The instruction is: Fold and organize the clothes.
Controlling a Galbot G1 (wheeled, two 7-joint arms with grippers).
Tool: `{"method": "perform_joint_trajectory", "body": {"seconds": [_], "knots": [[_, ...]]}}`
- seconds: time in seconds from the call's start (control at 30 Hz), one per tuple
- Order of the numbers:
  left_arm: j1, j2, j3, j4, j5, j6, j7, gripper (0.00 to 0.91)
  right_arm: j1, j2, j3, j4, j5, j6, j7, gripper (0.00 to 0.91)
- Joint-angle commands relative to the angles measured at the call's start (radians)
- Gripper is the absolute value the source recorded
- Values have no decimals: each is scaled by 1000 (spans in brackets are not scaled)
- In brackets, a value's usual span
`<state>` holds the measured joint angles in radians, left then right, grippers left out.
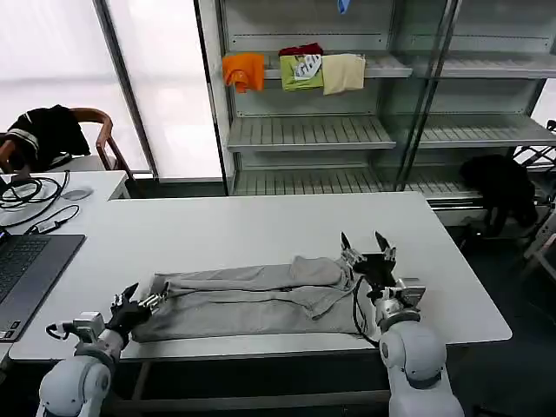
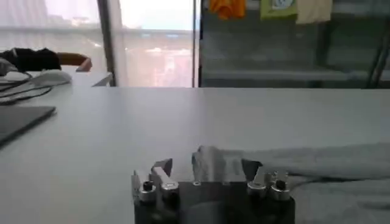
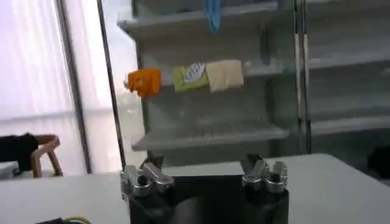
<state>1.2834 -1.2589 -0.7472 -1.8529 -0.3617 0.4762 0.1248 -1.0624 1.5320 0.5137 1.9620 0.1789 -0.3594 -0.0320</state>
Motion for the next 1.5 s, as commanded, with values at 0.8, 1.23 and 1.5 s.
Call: {"method": "perform_joint_trajectory", "body": {"seconds": [0.8, 1.23, 1.5], "knots": [[50, -70, 34, -31, -52, -47, -57, 0, 11, 7, -2, -41, -3, 41, 19, 907], [-25, 130, -221, 8, 171, -35, 141, 0, 9, -8, 11, -76, -8, 33, 24, 907], [-63, 409, -381, 147, 350, -79, 221, 0, 11, -4, 12, -123, -17, 41, 20, 907]]}}
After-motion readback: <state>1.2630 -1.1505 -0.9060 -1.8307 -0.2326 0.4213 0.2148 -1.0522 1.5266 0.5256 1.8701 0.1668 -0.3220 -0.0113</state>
